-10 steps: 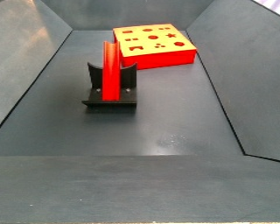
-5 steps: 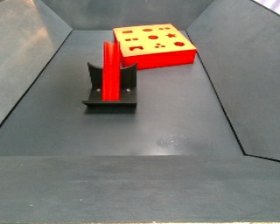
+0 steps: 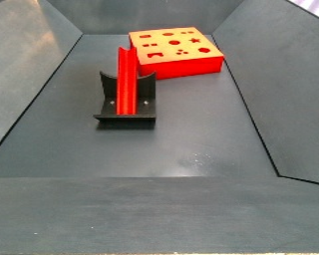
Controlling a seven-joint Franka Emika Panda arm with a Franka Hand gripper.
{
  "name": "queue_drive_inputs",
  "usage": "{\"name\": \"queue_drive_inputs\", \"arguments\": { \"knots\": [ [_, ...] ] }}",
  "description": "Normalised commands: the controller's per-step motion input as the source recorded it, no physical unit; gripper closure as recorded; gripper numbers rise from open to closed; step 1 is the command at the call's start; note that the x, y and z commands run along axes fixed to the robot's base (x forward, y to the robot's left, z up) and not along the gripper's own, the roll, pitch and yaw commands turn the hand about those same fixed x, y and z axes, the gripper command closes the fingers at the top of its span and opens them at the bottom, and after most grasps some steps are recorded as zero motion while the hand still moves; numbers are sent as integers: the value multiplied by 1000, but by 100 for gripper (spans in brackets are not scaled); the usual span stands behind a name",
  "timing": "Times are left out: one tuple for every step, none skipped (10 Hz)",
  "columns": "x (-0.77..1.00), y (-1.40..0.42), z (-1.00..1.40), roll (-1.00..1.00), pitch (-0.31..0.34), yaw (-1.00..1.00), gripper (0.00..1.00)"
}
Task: Pick up the arch object. Move up. Place the arch object on the fixture. Regrasp the arch object. Move to above the board. Insert the arch object.
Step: Regrasp the arch object.
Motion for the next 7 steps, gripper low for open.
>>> {"name": "queue_drive_inputs", "arguments": {
  "knots": [
    [19, -21, 2, 1000, 33, 45, 0],
    [30, -24, -2, 1000, 41, 48, 0],
    [47, -30, -6, 1000, 54, 53, 0],
    [57, -30, -3, 1000, 61, 56, 0],
    [69, -35, 0, 1000, 80, 63, 0],
    [82, -36, -2, 1000, 97, 71, 0],
    [101, -40, -4, 1000, 124, 86, 0]
  ]
}}
